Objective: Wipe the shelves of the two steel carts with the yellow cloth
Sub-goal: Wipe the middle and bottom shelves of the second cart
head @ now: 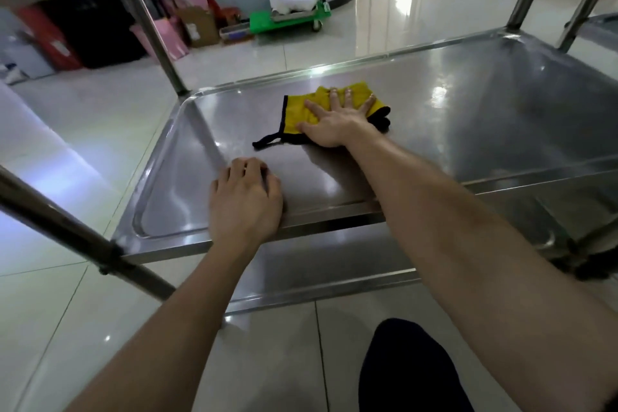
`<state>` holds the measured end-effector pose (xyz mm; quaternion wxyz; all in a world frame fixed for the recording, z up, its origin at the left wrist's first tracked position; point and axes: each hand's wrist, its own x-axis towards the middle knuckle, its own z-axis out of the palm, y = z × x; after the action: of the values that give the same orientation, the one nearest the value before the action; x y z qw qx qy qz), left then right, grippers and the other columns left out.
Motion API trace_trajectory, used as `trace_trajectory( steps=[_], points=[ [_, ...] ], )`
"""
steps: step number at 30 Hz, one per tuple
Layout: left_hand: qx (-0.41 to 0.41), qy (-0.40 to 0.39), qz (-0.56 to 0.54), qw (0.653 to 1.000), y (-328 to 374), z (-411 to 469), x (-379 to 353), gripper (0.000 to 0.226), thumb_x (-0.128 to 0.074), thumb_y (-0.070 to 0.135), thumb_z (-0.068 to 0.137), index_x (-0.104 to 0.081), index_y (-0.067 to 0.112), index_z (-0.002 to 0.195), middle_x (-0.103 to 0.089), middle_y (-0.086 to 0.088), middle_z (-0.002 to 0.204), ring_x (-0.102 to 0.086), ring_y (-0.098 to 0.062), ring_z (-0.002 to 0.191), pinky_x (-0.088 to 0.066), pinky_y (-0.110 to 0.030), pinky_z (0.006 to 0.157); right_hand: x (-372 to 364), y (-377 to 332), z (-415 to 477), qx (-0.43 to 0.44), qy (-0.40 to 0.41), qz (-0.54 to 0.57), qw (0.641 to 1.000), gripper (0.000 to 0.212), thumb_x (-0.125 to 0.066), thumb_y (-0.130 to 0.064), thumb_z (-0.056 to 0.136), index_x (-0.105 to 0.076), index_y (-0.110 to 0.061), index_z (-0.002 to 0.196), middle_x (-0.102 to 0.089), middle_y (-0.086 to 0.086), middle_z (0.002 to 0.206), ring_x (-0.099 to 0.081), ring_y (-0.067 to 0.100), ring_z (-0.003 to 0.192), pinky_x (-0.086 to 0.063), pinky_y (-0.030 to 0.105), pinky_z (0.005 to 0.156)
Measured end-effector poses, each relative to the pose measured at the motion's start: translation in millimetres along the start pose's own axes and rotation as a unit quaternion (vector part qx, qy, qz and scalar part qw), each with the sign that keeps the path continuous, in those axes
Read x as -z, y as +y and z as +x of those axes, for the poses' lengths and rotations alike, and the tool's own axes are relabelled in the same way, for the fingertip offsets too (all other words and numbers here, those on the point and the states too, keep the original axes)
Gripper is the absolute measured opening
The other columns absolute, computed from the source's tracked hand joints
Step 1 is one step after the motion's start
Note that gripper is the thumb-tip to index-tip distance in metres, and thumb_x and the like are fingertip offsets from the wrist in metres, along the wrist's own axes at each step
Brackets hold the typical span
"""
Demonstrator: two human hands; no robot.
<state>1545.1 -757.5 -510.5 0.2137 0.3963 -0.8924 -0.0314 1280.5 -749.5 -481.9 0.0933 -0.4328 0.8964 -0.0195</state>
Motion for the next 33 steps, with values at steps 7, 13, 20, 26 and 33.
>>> trace_trajectory(
  steps=[7,13,20,26,33],
  points=[
    [0.006,0.005,-0.021,1.000,-10,14,2,0.034,-0.039,0.034,0.106,-0.066,0.024,0.122,-0.064,-0.006,0.128,-0.056,-0.031,0.117,-0.044,-0.049,0.101,-26,-6,-81,0.131,0.019,0.010,0.991,0.073,-0.020,-0.083,0.099,-0.005,-0.057,0.165,0.010,-0.004,0.180,0.013,0.030,0.166,0.017,0.077,0.119],
    [0.013,-0.024,-0.018,0.999,-9,21,6,0.033,-0.037,0.034,0.107,-0.068,0.022,0.113,-0.067,-0.009,0.122,-0.057,-0.032,0.114,-0.047,-0.050,0.103,-28,68,-151,0.155,0.024,0.021,0.987,0.071,-0.022,-0.083,0.098,-0.008,-0.062,0.164,0.009,-0.017,0.179,0.011,0.017,0.166,0.011,0.067,0.127],
    [0.016,-0.067,0.051,0.996,12,29,15,0.042,-0.037,0.044,0.109,-0.066,0.014,0.114,-0.065,-0.015,0.119,-0.059,-0.035,0.110,-0.046,-0.052,0.098,-17,177,-169,0.003,0.062,0.017,0.998,0.080,-0.021,-0.090,0.091,-0.008,-0.061,0.164,0.004,-0.014,0.180,0.006,0.018,0.167,0.005,0.066,0.129],
    [-0.089,-0.041,0.001,0.995,138,28,-2,0.047,-0.040,0.039,0.111,-0.066,0.009,0.138,-0.063,-0.019,0.138,-0.058,-0.040,0.123,-0.047,-0.051,0.106,-20,175,-161,0.016,0.068,0.030,0.997,0.088,-0.012,-0.093,0.082,-0.007,-0.060,0.164,0.004,-0.011,0.180,0.007,0.021,0.167,0.009,0.070,0.126],
    [-0.088,-0.053,-0.001,0.995,162,37,-32,0.045,-0.036,0.037,0.111,-0.065,0.011,0.135,-0.062,-0.020,0.135,-0.056,-0.044,0.120,-0.046,-0.053,0.103,-13,182,-149,0.035,0.060,0.039,0.997,0.081,-0.021,-0.091,0.088,-0.011,-0.061,0.163,0.004,-0.012,0.180,0.007,0.021,0.167,0.011,0.070,0.126]
  ],
)
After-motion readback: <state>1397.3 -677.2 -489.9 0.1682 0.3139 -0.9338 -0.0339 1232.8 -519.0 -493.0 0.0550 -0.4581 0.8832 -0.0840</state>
